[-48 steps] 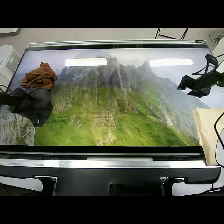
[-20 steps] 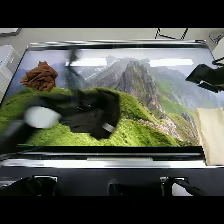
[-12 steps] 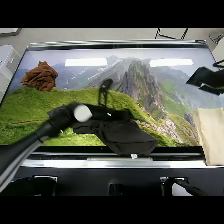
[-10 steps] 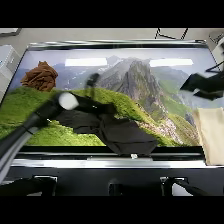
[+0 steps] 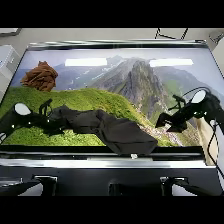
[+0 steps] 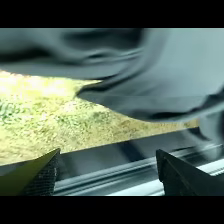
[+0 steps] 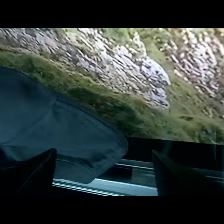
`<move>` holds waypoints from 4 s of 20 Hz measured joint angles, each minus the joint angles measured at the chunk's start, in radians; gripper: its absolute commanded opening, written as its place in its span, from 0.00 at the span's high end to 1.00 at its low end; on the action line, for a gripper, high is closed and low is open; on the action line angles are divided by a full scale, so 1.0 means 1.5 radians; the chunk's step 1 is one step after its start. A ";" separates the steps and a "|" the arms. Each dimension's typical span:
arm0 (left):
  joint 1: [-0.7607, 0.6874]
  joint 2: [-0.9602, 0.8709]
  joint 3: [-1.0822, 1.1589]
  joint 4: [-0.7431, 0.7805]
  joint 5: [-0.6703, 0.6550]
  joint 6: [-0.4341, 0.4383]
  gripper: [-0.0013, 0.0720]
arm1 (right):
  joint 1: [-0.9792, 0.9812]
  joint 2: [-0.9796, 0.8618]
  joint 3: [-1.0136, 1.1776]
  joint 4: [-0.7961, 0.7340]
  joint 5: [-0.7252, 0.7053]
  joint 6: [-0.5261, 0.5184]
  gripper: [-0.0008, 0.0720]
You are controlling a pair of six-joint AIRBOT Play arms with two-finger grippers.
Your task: Fold the clothes and pants, and hang the long-sleeved shirts on hangers.
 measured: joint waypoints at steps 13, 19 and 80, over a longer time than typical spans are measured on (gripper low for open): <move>-0.057 -0.073 -0.102 -0.210 0.235 0.110 0.90 | 0.003 -0.005 -0.038 0.010 0.002 -0.002 0.02; -0.072 -0.040 -0.102 -0.229 0.254 0.109 0.95 | 0.004 -0.009 -0.081 -0.012 -0.038 0.001 0.02; 0.099 -0.159 0.224 -0.004 -0.046 0.015 0.32 | 0.002 -0.019 0.075 0.058 -0.135 0.055 0.92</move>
